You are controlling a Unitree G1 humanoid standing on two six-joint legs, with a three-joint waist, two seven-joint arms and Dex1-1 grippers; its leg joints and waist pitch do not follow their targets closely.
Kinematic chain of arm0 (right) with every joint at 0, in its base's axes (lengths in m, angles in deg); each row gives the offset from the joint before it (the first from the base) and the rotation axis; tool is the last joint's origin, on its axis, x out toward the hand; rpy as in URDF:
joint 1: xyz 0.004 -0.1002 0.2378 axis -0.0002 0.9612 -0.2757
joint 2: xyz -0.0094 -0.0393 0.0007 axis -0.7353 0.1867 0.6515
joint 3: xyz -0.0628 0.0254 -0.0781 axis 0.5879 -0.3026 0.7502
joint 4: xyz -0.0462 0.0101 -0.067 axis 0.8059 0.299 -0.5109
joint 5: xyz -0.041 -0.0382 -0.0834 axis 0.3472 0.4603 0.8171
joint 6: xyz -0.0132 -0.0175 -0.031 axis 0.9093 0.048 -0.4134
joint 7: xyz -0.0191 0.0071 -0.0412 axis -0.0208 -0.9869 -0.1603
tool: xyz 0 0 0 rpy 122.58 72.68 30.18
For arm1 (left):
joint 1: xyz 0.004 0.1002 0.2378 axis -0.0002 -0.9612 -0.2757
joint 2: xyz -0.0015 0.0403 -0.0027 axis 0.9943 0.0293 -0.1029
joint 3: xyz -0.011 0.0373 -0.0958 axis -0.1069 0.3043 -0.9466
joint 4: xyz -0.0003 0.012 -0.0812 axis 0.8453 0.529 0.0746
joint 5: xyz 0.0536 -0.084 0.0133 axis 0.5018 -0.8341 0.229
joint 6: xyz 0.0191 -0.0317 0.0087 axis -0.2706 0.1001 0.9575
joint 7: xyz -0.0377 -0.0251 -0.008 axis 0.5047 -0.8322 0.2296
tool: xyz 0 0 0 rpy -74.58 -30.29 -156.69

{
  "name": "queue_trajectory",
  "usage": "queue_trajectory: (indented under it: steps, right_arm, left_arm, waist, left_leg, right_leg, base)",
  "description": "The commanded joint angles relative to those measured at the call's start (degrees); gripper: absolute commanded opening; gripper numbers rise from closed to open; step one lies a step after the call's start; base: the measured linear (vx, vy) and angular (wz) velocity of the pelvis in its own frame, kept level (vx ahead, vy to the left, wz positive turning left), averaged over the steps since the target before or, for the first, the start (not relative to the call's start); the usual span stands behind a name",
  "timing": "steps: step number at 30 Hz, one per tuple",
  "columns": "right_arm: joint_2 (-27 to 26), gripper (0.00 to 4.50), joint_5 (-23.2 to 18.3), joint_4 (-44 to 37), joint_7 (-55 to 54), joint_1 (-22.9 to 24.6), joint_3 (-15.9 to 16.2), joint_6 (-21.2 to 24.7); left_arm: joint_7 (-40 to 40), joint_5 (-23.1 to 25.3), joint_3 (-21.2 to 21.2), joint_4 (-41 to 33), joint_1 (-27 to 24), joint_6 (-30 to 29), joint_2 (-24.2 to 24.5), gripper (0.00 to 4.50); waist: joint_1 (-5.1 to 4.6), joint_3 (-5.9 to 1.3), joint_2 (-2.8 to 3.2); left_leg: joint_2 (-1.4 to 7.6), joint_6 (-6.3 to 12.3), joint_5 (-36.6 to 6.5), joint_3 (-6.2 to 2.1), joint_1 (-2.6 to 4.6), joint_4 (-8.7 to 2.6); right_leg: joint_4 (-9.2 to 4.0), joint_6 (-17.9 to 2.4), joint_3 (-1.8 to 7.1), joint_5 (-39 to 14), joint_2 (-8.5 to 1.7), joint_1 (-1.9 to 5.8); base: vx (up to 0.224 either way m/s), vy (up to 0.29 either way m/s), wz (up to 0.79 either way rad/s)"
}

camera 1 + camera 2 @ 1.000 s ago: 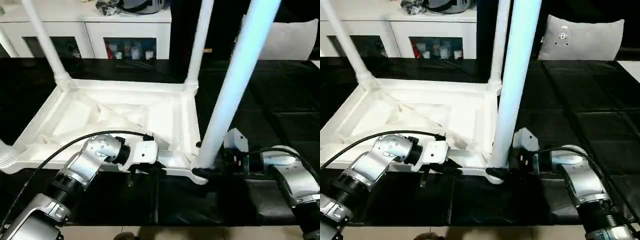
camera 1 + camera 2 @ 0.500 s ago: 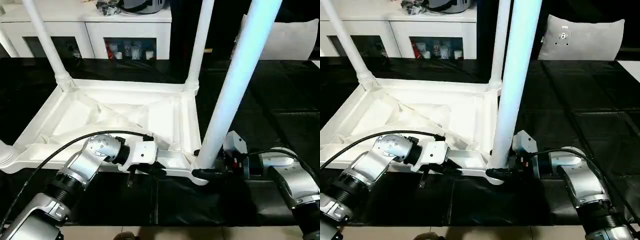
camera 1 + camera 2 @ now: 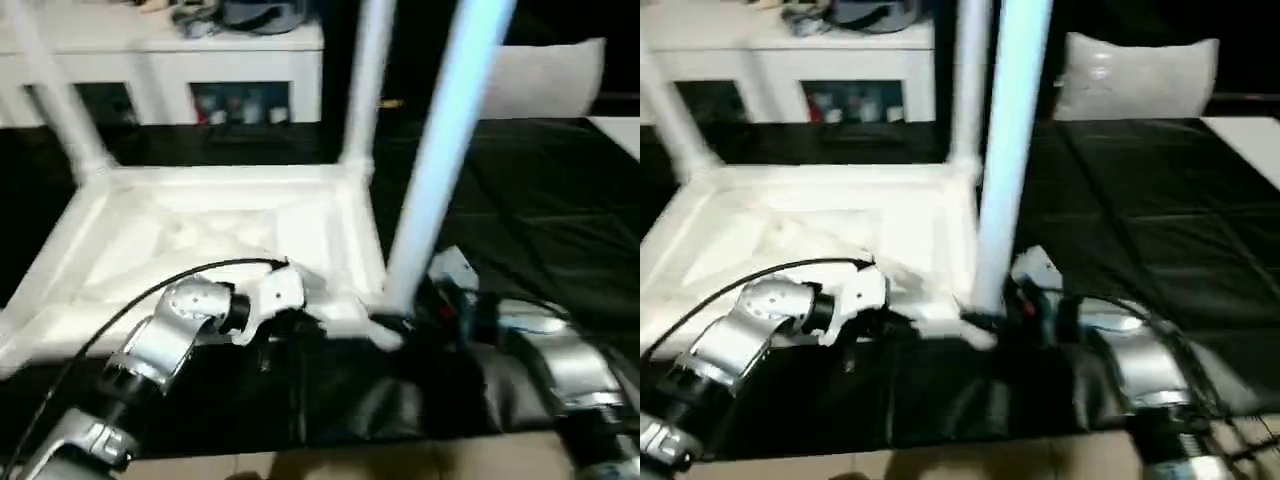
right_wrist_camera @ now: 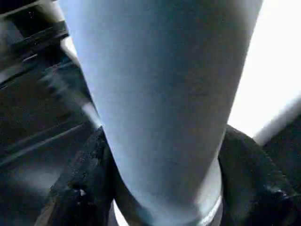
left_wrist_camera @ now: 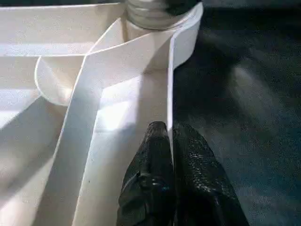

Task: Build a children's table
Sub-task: Rotate leg to tighten

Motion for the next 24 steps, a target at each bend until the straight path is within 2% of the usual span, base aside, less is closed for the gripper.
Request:
queue_trajectory:
  steps: [1, 4, 7, 9, 11, 12, 16, 18, 19, 22, 24]
  right_arm:
    - [-5.56, 2.65, 0.5, 3.56, -7.54, -2.05, 2.0, 4.01]
    - [-9.79, 2.65, 1.47, 7.03, -13.85, -4.75, 1.26, 5.1]
    - [-13.24, 2.65, 2.83, 11.2, -20.73, -7.47, -0.1, 3.85]
    - [-13.58, 3.21, 2.59, 11.54, -20.95, -7.62, -0.43, 3.16]
    - [-13.47, 3.37, 2.12, 10.44, -20.31, -7.08, -0.85, 2.58]
    - [-13.51, 3.37, 2.05, 9.81, -20.27, -6.8, -1.12, 2.7]
    - [-11.2, 3.81, 3.33, 7.38, -17.95, -4.92, -1.13, 0.54]
    - [-10.02, 3.94, 3.69, 7.09, -17.16, -4.35, -1.2, -0.79]
    - [-9.44, 4.08, 3.35, 6.55, -16.21, -3.96, -1.3, -1.37]
    - [-5.93, 4.31, 1.16, 2.92, -10.04, -1.8, -1.87, -3.59]
    - [-3.81, 4.47, 0.43, 1.57, -6.82, -0.95, -1.95, -4.28]
  left_arm:
    - [2.56, -1.73, 2.51, -5.12, 0.24, -2.48, -5.66, 0.0]
    - [7.32, 0.7, 2.94, -4.2, 1.69, -4.33, -9.32, 0.0]
    - [12.37, 3.55, 3.61, -2.2, 3.49, -5.18, -13.16, 0.0]
    - [13.27, 4.26, 3.81, -1.67, 3.95, -5.15, -13.68, 0.0]
    - [13.87, 4.93, 3.92, -1.4, 4.28, -5.24, -13.35, 0.0]
    - [14.2, 5.07, 3.98, -1.63, 4.3, -5.67, -13.1, 0.0]
    - [14.19, 6.73, 3.84, -1.0, 4.17, -5.25, -10.79, 0.0]
    - [14.23, 7.66, 3.38, -0.38, 4.16, -4.71, -10.29, 0.0]
    - [13.94, 7.78, 3.22, -0.11, 4.12, -4.34, -10.0, 0.0]
    - [12.12, 7.79, 3.0, 1.14, 3.94, -2.08, -7.59, 0.0]
    - [10.87, 7.79, 3.2, 1.84, 3.99, -0.47, -6.05, 0.0]
  waist:
    - [-0.03, -2.17, -0.45]
    - [-1.04, -2.14, -0.34]
    - [-1.09, -2.29, -0.29]
    - [-0.83, -2.41, -0.29]
    - [-0.72, -2.56, -0.29]
    - [-0.5, -2.75, -0.2]
    - [0.02, -2.88, -0.23]
    - [0.3, -2.76, -0.21]
    - [0.32, -2.74, 0.23]
    - [0.72, -2.8, 0.03]
    - [0.9, -2.84, -0.01]
  left_leg:
    - [2.81, -0.1, -16.18, -1.63, 0.17, -4.76]
    - [2.6, -0.33, -17.32, -1.6, 0.53, -4.58]
    - [2.62, -0.42, -16.96, -1.6, 0.75, -4.54]
    - [2.69, 0.06, -16.14, -1.44, 0.71, -4.48]
    - [2.74, 0.65, -14.86, -1.4, 0.44, -4.49]
    - [2.82, 1.19, -13.31, -1.27, 0.48, -4.4]
    - [2.83, 2.06, -10.7, -1.09, 0.27, -4.27]
    - [2.85, 2.17, -11.14, -1.04, 0.29, -4.29]
    - [2.88, 1.93, -11.93, -1.07, 0.33, -4.37]
    - [2.93, 2.45, -11.82, -1.08, 0.35, -4.3]
    - [2.94, 3.05, -10.83, -1.13, 0.08, -4.26]
  right_leg:
    - [-5.87, -8.28, 2.75, -24.77, -5.21, 1.98]
    - [-6.2, -8.08, 2.85, -25.73, -5.04, 1.6]
    - [-6.2, -8.15, 2.88, -24.73, -5.0, 1.51]
    - [-6.13, -8.44, 3.07, -22.08, -4.99, 1.59]
    - [-5.71, -9.23, 3.14, -18.37, -4.88, 1.85]
    - [-5.37, -10.28, 3.2, -14.55, -4.84, 1.89]
    - [-5.02, -11.08, 3.16, -10.65, -4.88, 2.21]
    - [-5.2, -10.87, 3.13, -11.48, -4.93, 2.17]
    - [-5.37, -10.75, 3.11, -12.18, -4.87, 2.14]
    - [-5.29, -10.45, 3.18, -11.66, -4.87, 2.27]
    - [-5.11, -10.58, 3.12, -10.09, -4.83, 2.45]
  base:
    - [0.0, 0.0, 0.0]
    - [0.0, 0.0, 0.0]
    - [0.0, 0.0, 0.0]
    - [0.0, 0.0, 0.0]
    - [0.0, 0.0, 0.0]
    - [0.0, 0.0, 0.0]
    - [0.0, 0.0, 0.0]
    - [0.0, 0.0, 0.0]
    - [0.0, 0.0, 0.0]
    - [0.0, 0.0, 0.0]
    - [0.0, 0.0, 0.0]
